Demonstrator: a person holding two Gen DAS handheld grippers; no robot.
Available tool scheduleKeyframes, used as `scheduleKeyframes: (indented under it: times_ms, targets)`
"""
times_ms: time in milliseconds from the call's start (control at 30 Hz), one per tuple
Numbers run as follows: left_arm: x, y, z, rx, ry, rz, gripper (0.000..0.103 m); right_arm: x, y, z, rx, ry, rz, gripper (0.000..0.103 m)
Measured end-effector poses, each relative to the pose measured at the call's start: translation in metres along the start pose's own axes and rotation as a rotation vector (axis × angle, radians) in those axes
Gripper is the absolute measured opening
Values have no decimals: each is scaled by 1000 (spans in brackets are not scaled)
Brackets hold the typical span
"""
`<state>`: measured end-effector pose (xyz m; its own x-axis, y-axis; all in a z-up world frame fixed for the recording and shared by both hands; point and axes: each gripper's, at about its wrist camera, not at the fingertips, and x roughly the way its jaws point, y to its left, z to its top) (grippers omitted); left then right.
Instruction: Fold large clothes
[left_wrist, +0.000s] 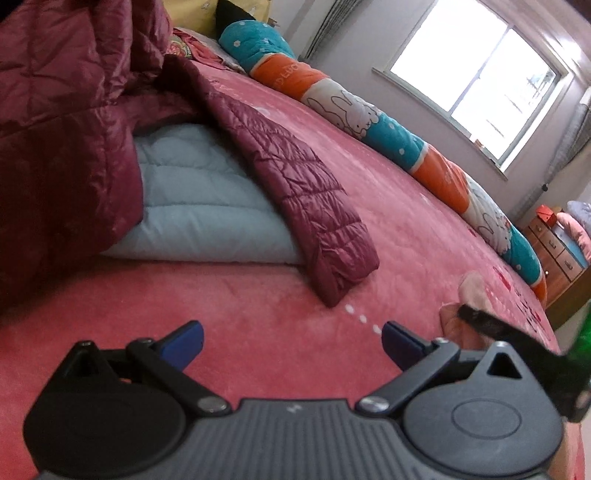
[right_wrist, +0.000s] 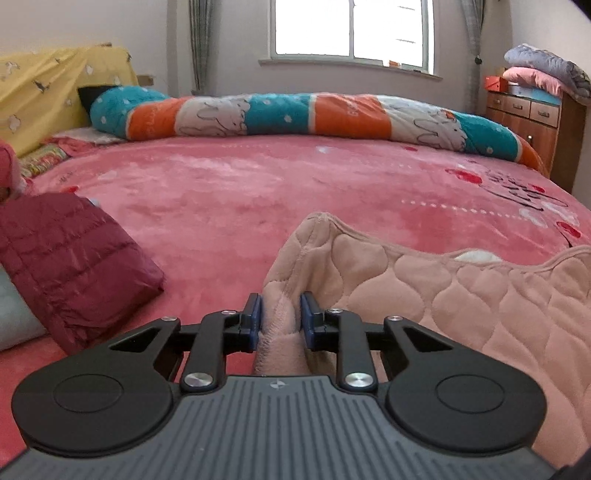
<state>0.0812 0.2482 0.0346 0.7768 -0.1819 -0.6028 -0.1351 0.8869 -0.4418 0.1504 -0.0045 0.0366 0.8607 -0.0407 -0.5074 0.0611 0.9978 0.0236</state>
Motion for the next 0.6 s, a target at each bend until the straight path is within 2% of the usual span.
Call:
scheduleKeyframes:
  times_ms: [33, 67, 100, 233, 367, 400, 500, 600]
  targets:
    - [0, -1, -1, 5, 2, 1, 102, -8, -2, 2, 5, -10, 9, 41]
    - [1, -1, -1, 8, 5, 1, 102, -18, -6, 4, 12, -26, 18, 58]
    - [2, -1, -3, 8, 10, 3, 102, -29, -11, 6, 17, -47, 20, 67]
    - [6, -3, -6, 15, 29, 6, 102, -78, -51, 10, 56, -127, -15, 67]
    - [9, -7, -12, 31, 44, 4, 102, -107, -110, 5, 95, -159, -136, 53]
    - [9, -7, -13, 37, 46, 1, 102, -108, -124, 3, 97, -150, -171, 45]
    - [11, -11, -17, 54, 49, -7, 102, -101, -173, -2, 164, -116, -244, 37]
    - [12, -14, -21, 64, 48, -28, 102, -78, -202, -5, 181, -60, -287, 32]
